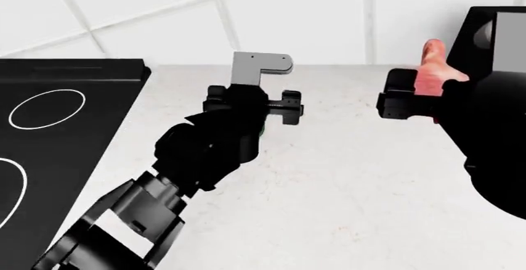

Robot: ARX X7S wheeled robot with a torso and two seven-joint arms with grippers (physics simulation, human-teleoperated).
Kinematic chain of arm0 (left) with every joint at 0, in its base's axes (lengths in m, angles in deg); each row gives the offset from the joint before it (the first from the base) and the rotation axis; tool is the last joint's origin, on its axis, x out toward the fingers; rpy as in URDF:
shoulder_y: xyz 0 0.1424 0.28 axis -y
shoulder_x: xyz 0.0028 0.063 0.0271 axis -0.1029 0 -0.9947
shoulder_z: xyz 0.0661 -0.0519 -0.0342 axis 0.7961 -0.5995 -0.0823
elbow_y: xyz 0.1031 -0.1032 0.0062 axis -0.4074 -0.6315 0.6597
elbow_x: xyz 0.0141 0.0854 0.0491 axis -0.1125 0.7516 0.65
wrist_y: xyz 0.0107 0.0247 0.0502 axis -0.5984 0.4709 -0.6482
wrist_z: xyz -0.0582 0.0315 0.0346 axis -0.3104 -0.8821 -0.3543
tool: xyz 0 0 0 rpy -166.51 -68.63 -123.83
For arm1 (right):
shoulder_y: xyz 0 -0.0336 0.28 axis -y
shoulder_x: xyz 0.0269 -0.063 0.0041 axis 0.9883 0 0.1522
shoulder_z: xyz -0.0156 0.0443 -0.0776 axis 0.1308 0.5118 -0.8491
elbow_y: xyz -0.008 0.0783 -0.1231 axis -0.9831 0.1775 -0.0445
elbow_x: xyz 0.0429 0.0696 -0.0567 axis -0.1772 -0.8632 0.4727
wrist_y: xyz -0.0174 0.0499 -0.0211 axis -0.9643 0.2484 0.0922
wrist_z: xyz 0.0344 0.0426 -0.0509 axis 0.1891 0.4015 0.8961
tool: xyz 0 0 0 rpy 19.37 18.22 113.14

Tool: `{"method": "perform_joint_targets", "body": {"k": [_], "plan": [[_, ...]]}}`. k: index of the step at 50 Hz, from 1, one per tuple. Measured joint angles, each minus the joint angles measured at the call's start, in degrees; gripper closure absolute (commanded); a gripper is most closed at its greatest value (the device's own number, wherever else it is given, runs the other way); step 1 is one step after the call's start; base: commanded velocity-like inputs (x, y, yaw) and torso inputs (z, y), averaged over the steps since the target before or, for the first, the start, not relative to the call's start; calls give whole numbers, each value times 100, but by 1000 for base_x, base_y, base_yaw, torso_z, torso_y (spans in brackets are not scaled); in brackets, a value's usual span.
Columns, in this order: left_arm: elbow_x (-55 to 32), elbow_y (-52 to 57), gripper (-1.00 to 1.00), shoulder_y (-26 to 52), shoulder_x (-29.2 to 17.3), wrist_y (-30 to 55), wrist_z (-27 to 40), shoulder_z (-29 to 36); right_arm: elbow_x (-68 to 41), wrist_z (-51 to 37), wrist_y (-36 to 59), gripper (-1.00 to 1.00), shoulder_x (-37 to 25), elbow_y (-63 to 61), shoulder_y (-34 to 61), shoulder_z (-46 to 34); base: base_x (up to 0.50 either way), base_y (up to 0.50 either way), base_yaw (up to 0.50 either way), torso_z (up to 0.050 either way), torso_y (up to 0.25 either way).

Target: Place both pans onto different burners. Then place the zucchini and the pork chop on different pans.

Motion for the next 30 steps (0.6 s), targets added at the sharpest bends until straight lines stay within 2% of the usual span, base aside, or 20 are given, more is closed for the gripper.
{"method": "perform_joint_targets", "body": {"k": [11, 25, 30], "plan": [[-1657, -902, -100, 515, 103, -684, 375, 1452, 19, 38, -39, 100, -53, -31, -74, 11, 0, 0, 0, 0, 0], [-2950, -1409, -100, 848, 136, -1242, 530, 2674, -17, 13, -93, 100, -56, -112, -134, 7, 0, 0, 0, 0, 0], [-3194, -1461, -100, 901, 140, -1378, 504, 2935, -10, 16, -114, 100, -53, -122, -152, 5, 0, 0, 1, 0, -223]]}}
